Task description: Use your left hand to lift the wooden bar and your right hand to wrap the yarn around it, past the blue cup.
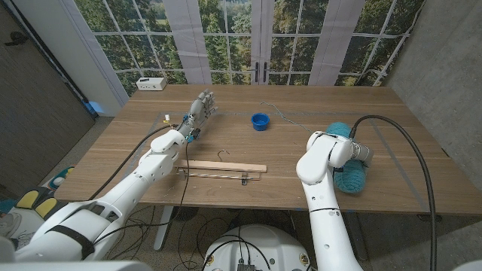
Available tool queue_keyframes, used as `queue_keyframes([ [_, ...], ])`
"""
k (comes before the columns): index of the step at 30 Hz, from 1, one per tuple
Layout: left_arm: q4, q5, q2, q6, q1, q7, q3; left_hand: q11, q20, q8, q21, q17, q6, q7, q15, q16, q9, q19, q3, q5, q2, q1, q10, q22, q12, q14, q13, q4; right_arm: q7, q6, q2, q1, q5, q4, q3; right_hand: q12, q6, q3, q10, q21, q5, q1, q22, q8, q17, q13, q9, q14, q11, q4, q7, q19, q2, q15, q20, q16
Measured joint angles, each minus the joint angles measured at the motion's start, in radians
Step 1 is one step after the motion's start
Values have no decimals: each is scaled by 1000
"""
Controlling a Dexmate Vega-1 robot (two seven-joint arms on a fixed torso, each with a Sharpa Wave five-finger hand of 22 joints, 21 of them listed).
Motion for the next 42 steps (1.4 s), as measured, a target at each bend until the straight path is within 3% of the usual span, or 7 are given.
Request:
queue_keyframes([
  [9, -25, -1, 13, 4, 17, 11, -4, 0, 0, 0, -8, 0, 0, 0, 0, 0, 0, 0, 0, 0, 2, 2, 0, 0, 0, 0, 0, 0, -139, -67, -77, -46, 125, -15, -49, 102, 58, -14, 24, 70, -2, 35, 65, 22, 5, 34, 59, -5, 6, 15, 9, -46, -35, -13, 16, 88],
  [13, -45, 6, 22, 5, 22, 18, -4, 0, 0, 0, -12, 0, 0, 0, 0, 0, 0, 0, -3, 0, 8, 8, 0, -2, 0, 0, 0, -6, -292, -119, -133, -85, 207, -30, -94, 119, 58, -22, 12, 70, 8, 35, 70, 23, 172, 62, 75, -13, -5, 22, 9, -115, -35, -24, 6, 74],
  [19, -72, 22, 41, 11, 28, 25, 0, 0, 0, 0, -15, -2, 4, -4, 0, 0, 0, 0, 12, -12, 31, 68, 0, -3, 0, 0, 0, -59, -444, -180, -212, -127, 335, -43, -160, 138, 69, -29, -6, 73, 17, 42, 70, 30, 322, 136, 94, -18, -24, 29, -2, -189, -42, -29, -15, 62],
  [26, -100, 55, 76, 19, 27, 15, 15, -6, 2, 5, -27, -2, 2, -17, 0, 8, 0, 11, 43, -67, 19, 187, -2, -3, 15, 1, 5, -168, -692, -249, -284, -152, 519, -49, -214, 154, 76, -34, -9, 82, 24, 42, 68, 36, 339, 141, 108, -18, -27, 34, -9, -212, -42, -29, -21, 61],
  [30, -128, 80, 100, 24, 29, 21, 21, -22, 41, 12, -27, 0, 2, -17, 32, 20, 0, 60, 50, -115, 0, 249, 0, 4, 28, 89, 5, -235, -787, -267, -330, -162, 576, -56, -242, 160, 76, -34, -9, 82, 30, 42, 67, 37, 350, 141, 117, -17, -27, 34, -9, -226, -42, -29, -25, 53],
  [34, -166, 114, 130, 33, 39, 42, 27, -32, 74, 15, -27, 5, 5, -19, 48, 27, 0, 81, 47, -143, -12, 268, 66, 9, 51, 160, 5, -265, -1000, -292, -388, -169, 684, -71, -273, 163, 76, -34, -12, 89, 32, 42, 62, 38, 357, 141, 123, -16, -30, 34, -9, -237, -42, -30, -28, 50],
  [42, -242, 183, 186, 62, 56, 81, 37, -34, 109, 35, -18, 10, 127, 8, 32, 45, 0, 136, 45, -164, -29, 303, 182, 14, 77, 255, 10, -298, -1246, -306, -477, -175, 760, -111, -311, 177, 94, -38, -10, 96, 42, 51, 58, 45, 370, 141, 133, -8, -36, 38, -16, -248, -51, -49, -28, 38],
])
